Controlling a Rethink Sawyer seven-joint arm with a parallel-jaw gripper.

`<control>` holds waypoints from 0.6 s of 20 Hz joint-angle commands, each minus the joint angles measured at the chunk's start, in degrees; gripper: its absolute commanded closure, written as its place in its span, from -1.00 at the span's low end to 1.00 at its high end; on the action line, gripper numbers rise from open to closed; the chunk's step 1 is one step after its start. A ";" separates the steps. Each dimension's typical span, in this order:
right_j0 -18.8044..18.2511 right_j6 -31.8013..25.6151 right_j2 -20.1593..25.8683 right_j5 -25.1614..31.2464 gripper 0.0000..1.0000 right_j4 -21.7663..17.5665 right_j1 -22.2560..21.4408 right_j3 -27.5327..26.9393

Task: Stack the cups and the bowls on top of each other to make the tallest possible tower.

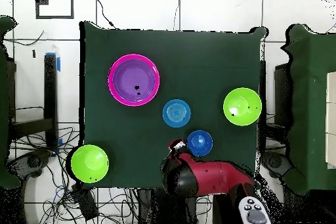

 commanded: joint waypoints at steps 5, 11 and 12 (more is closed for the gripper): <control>-15.35 -22.63 20.50 5.34 -1.00 -17.07 3.76 -2.63; -23.93 -29.10 27.62 9.10 -1.00 -22.14 5.07 -2.85; -25.04 -30.32 28.64 9.44 -1.00 -22.72 5.62 -3.02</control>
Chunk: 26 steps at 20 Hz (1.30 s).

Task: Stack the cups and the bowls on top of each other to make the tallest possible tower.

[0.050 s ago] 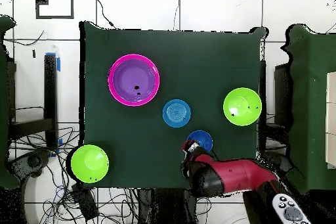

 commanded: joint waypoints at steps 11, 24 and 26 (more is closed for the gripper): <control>-12.79 -33.14 18.29 10.21 -1.00 -11.42 8.38 -6.22; -17.71 -42.87 21.38 13.27 -1.00 -12.08 15.73 -12.21; -19.78 -46.41 23.23 15.68 -1.00 -11.16 15.99 -12.61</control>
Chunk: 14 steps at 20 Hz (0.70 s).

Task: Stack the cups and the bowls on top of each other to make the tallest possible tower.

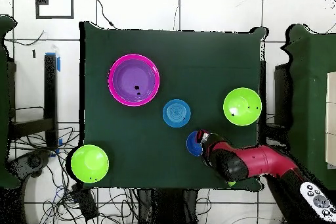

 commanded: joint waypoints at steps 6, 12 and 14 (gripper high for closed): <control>-8.84 -35.05 12.20 19.53 -1.00 1.00 3.76 -6.76; -10.58 -39.43 14.75 25.42 -1.00 4.69 -0.44 -6.07; -10.77 -40.15 15.20 26.68 -1.00 5.70 -1.92 -5.75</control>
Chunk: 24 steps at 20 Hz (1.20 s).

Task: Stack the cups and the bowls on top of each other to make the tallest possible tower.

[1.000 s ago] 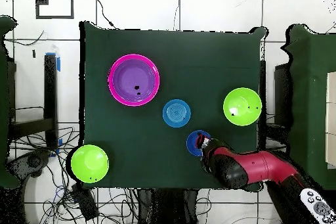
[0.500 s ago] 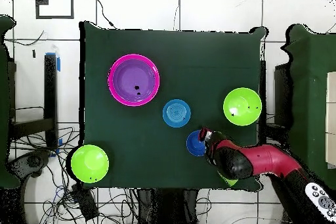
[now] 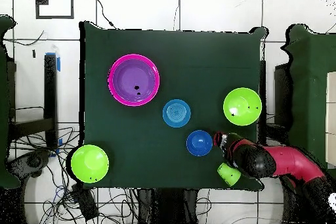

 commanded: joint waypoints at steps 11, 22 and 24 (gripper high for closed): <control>2.57 -19.39 4.91 6.59 -1.00 0.76 0.77 -4.82; 4.72 -19.17 5.23 4.29 -1.00 -0.84 3.76 -7.24; 5.15 -20.04 5.47 4.50 -1.00 -1.07 4.51 -7.90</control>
